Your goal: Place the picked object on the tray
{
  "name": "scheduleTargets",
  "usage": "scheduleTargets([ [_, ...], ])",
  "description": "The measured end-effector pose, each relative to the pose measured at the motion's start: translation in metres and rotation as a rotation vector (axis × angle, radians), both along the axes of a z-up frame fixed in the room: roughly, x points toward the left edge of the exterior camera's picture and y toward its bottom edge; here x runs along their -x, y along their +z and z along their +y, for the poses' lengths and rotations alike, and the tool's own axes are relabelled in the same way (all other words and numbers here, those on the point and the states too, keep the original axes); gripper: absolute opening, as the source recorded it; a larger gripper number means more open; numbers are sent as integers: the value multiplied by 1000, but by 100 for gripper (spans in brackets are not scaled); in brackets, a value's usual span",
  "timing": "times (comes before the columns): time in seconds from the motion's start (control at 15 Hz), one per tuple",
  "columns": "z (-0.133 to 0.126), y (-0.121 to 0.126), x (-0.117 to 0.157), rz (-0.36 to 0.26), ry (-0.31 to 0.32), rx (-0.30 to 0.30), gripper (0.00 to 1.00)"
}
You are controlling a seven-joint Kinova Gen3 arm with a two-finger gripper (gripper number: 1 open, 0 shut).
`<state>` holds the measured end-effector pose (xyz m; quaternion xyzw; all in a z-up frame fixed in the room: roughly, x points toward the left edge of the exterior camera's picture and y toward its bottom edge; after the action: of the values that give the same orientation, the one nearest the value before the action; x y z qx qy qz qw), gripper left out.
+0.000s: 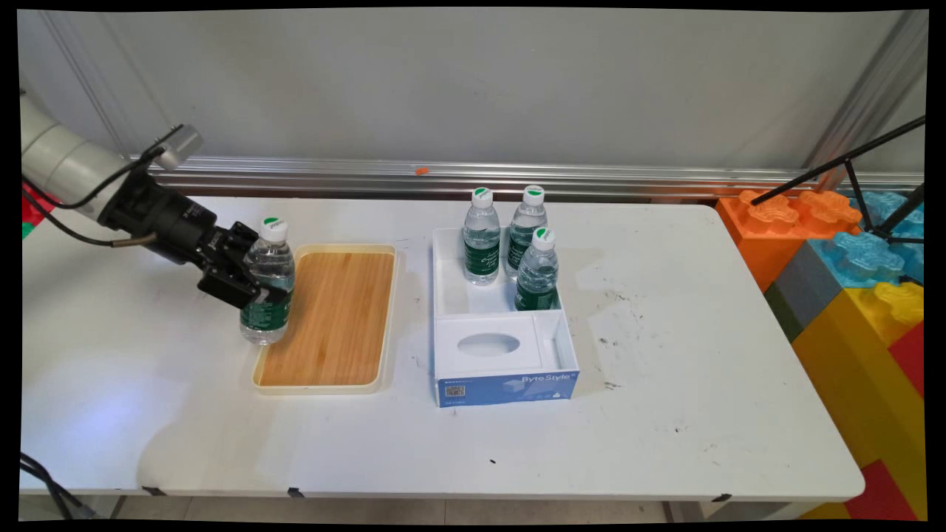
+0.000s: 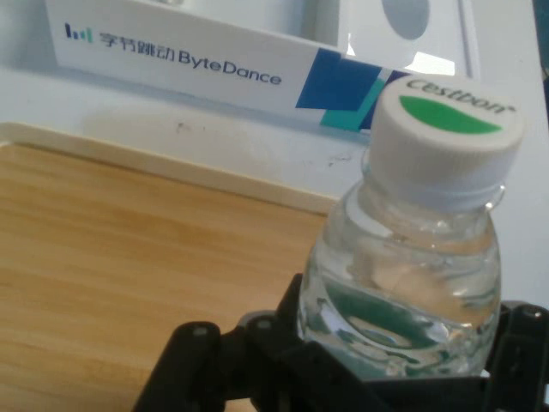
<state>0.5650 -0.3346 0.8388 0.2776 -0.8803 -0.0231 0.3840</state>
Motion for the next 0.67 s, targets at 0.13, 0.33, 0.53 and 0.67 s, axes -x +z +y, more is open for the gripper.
scheduleTargets([
  [0.13,0,-4,2,0,2,0,0],
  [0.33,-2,-11,11,8,7,7,0],
  [0.53,-3,-16,18,11,8,11,0],
  [0.67,-2,-20,18,8,8,11,0],
])
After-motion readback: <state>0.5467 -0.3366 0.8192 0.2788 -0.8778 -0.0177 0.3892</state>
